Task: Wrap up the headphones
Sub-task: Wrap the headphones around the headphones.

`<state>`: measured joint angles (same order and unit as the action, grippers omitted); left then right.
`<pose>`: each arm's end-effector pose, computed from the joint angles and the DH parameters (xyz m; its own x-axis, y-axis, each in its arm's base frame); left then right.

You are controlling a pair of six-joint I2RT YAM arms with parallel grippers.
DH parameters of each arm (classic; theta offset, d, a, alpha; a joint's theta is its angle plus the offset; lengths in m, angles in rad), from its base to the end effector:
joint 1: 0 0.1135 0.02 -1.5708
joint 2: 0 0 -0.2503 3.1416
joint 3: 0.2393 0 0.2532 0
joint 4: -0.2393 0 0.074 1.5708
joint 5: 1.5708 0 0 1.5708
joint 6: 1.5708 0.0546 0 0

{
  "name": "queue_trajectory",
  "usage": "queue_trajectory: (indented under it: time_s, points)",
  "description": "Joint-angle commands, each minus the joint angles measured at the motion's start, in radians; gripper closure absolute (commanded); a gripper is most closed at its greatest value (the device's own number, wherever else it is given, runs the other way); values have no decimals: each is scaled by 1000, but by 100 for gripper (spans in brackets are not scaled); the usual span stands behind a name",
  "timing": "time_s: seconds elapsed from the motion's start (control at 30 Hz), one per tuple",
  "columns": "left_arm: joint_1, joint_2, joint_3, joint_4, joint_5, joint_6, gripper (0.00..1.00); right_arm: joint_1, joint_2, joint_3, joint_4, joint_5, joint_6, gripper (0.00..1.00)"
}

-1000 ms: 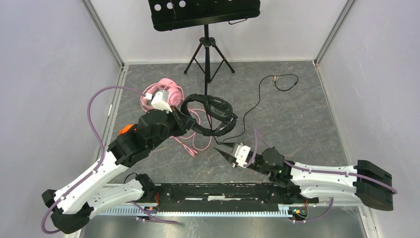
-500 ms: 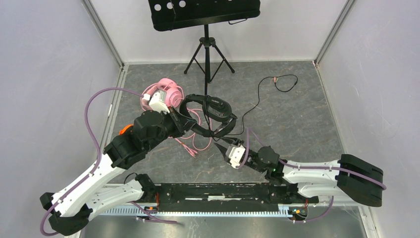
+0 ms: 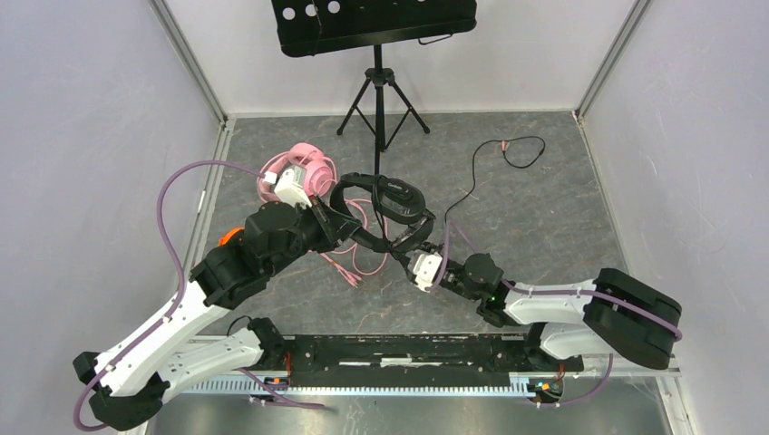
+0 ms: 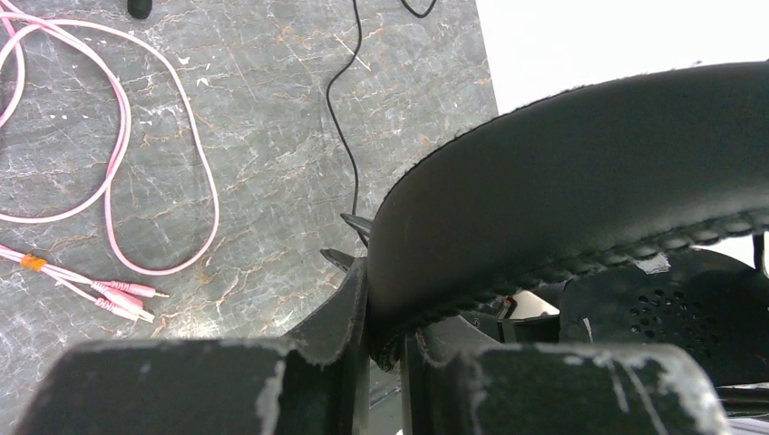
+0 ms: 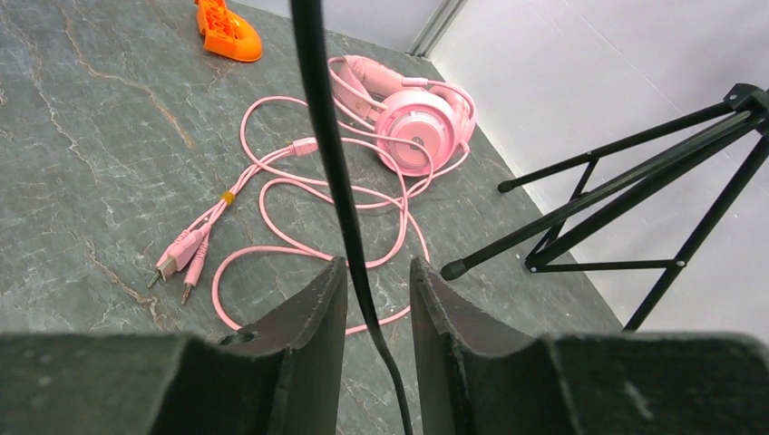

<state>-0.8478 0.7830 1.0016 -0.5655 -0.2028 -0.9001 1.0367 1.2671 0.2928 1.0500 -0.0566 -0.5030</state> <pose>0.1337 -0.1349 0.3587 -0.6170 -0.4605 -0.6382 0.2024 0.6908 -0.6942 0.1303 0.2263 0.1923 0.4618 -0.1646 -0.8716 -0.7595 0.4341 -0.4844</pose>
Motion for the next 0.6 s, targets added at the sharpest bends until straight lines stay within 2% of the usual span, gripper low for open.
queue_trajectory:
  time_s: [0.0, 0.13, 0.4, 0.47, 0.57]
  points:
    - [3, -8, 61, 95, 18, -53, 98, -29, 43, 1, 146, -51, 27, 65]
    - [3, -7, 66, 99, 27, -53, 98, -45, 75, -23, 179, -51, 58, 74]
    - [4, -10, 85, 102, 23, -27, 98, -47, 62, -90, 222, -31, 128, 96]
    - [3, -7, 91, 102, 25, -24, 98, -48, 45, -112, 225, -24, 146, 100]
    - [4, -4, 94, 102, 24, -18, 98, -47, 13, -146, 237, -11, 168, 100]
